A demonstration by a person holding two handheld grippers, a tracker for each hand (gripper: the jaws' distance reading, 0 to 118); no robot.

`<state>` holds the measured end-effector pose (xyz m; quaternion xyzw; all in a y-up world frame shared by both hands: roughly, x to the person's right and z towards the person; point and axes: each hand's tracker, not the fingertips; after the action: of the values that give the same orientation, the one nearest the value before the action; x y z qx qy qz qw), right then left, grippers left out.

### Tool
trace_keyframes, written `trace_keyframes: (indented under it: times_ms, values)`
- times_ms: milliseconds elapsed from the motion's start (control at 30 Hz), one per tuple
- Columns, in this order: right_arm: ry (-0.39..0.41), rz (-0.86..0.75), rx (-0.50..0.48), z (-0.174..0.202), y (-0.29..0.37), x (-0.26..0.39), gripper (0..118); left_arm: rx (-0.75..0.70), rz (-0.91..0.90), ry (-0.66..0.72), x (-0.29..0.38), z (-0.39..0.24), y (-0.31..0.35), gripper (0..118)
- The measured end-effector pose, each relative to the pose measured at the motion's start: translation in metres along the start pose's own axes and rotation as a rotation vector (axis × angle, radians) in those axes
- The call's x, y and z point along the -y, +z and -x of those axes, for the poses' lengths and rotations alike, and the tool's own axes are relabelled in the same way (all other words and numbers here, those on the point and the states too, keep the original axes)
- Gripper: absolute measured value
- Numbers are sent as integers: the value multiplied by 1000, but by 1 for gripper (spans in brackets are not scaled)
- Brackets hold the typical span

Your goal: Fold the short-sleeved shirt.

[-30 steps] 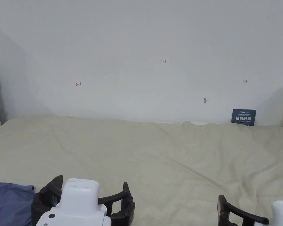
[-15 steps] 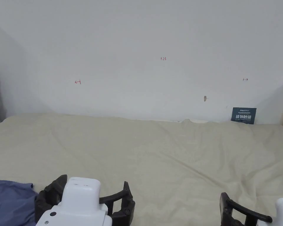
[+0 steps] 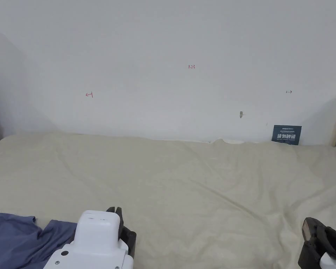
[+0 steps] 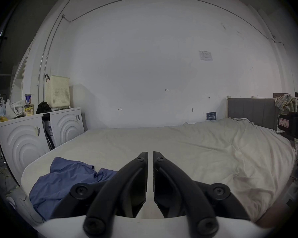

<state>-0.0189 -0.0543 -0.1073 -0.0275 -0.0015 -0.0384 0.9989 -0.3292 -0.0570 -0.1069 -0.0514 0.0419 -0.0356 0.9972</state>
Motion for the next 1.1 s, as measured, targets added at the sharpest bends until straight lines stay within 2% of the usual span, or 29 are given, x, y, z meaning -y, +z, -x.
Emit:
trace_keyframes:
  times_ms: [200,400,500,567,733,867,967,1067,1100]
  values:
    - [-6,11,6,-2,1,2,0,6,1,-10,0,-5,-3,0]
    - [4,3,10,3,-1,0,0,4,17,1,-1,2,-6,0]
    - [13,9,-15,17,-8,0,0,-60,23,18,-3,24,2,0]
    - [43,12,-67,37,-17,2,0,-137,16,11,-5,52,13,0]
    - [69,35,-289,115,-34,6,0,-385,10,-55,-4,128,56,0]
    - [81,46,-462,169,-35,8,0,-511,37,-19,-2,172,87,0]
    - [104,33,-525,191,-33,6,0,-538,45,10,2,186,97,0]
    - [116,34,-545,197,-35,5,0,-541,48,29,3,192,99,0]
    - [118,38,-546,197,-37,4,0,-513,37,95,-1,195,102,0]
